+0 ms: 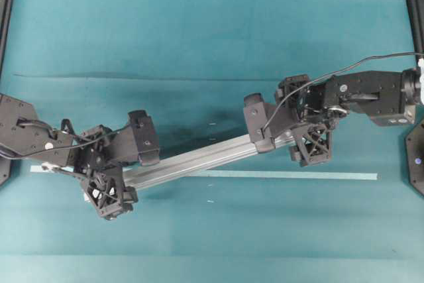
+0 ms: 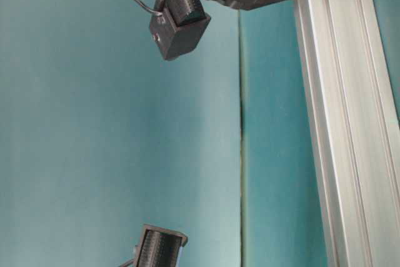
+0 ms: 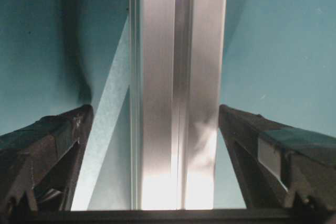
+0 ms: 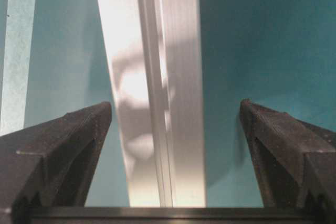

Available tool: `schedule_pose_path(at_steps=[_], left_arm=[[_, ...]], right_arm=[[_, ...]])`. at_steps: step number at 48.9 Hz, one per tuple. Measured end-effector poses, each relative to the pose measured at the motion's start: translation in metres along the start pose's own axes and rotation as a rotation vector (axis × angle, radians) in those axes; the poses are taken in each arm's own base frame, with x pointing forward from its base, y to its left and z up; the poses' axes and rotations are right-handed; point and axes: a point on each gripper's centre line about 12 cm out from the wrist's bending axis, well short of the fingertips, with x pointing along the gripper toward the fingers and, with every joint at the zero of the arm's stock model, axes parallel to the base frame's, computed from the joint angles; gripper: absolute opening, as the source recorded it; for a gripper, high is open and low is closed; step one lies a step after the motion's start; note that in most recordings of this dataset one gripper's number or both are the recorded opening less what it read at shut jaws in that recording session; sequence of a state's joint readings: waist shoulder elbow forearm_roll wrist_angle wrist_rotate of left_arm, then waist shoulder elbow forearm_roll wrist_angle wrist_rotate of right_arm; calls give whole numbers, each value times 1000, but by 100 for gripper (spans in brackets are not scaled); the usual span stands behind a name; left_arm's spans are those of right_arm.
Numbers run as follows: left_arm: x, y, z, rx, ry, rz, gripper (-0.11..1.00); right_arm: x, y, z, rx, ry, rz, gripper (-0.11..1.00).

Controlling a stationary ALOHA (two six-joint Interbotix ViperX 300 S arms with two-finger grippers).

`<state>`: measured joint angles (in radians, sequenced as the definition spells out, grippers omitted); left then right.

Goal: Lift the metal rail with both hands.
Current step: 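Close both grippers on the silver rail ends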

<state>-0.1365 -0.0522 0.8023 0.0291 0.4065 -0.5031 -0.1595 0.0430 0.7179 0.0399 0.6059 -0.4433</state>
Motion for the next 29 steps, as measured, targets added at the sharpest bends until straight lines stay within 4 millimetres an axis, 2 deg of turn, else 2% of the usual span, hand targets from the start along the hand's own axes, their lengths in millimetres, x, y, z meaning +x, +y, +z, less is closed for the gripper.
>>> schedule_pose_path(at_steps=[5,9,13,19,20,29], left_arm=[[0,0,0,0,1,1,94],[1,0,-1,-1,1,1,86],[1,0,0,-3,0,0,66],[0,-2,-1,10,-3,-4,33],[0,-2,-1,10,-4,-5,32],[0,-3,0,12,-12,-10,32]], right_arm=[[0,0,0,0,-3,-1,95],[0,0,-1,-2,0,0,89],[0,0,-1,-3,0,0,77],[0,2,0,-20,2,2,47],[0,3,0,-29,2,4,44],[0,3,0,-50,6,5,44]])
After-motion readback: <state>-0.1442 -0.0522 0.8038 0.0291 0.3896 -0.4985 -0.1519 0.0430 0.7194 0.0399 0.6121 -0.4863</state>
